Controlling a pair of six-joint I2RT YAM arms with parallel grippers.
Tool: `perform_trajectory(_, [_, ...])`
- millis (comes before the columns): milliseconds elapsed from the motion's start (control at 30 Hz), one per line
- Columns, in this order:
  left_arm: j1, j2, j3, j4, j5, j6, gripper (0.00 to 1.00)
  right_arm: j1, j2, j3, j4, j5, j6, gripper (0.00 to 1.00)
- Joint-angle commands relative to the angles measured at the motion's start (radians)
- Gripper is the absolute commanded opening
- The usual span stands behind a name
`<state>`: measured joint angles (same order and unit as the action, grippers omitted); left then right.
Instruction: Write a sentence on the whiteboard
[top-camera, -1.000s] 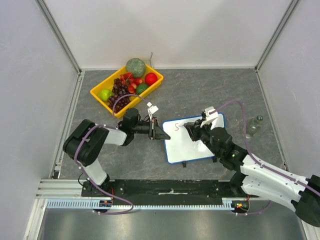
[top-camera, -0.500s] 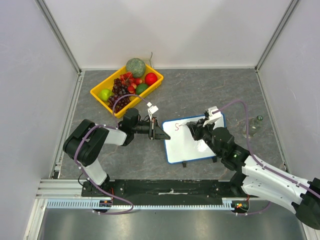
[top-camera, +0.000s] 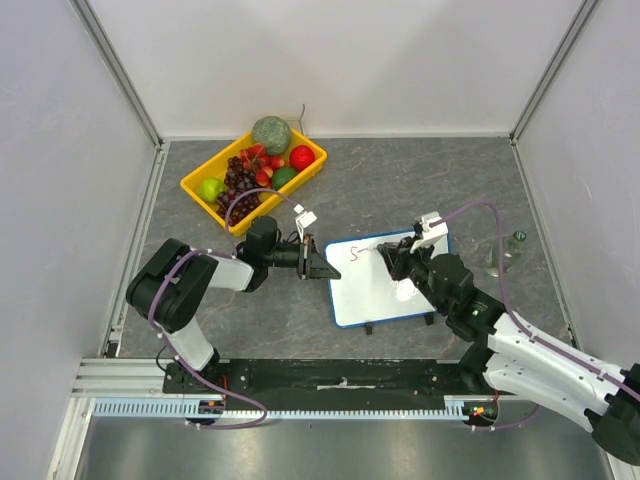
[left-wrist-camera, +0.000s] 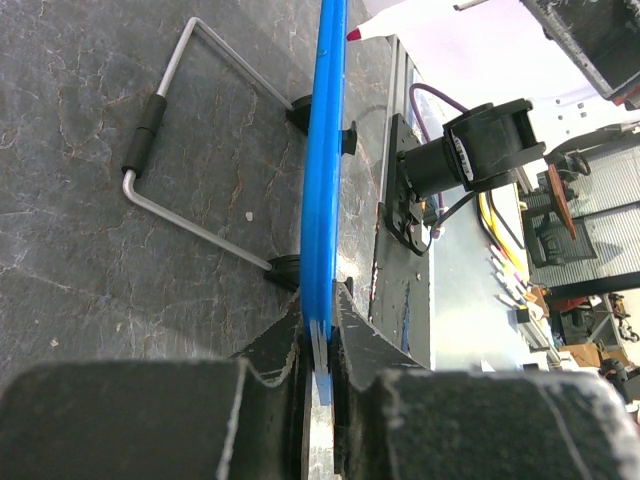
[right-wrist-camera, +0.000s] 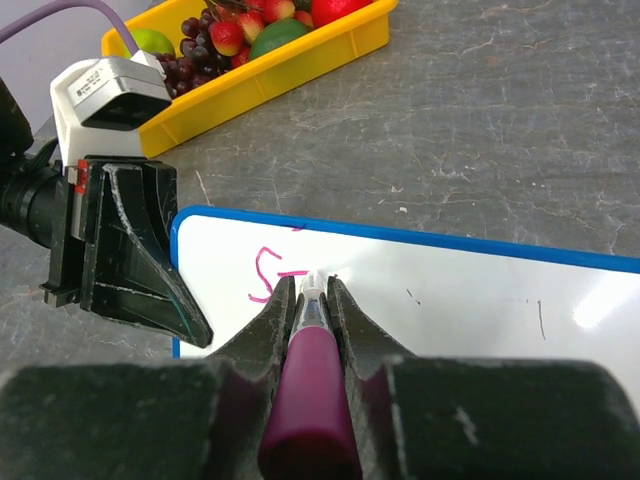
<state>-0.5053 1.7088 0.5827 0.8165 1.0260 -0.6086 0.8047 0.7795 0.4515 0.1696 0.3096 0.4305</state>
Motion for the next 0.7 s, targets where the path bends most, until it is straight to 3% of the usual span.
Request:
perform_trajectory(0, [-0.004, 0.022, 0.016, -0.002, 0.034, 0.063, 0.02, -0.002, -0.005, 0.072, 0.022, -0.026, 0.002, 0.0])
perform_trajectory(367, [-0.004, 0.023, 0.014, -0.002, 0.036, 0.061, 0.02, -0.004, 0.102, 0.095, 0.094, -0.037, 0.002, 0.0])
perform_trajectory(667, [-0.006, 0.023, 0.014, -0.004, 0.037, 0.063, 0.02, -0.004, 0.067, 0.05, 0.077, -0.01, 0.01, 0.0])
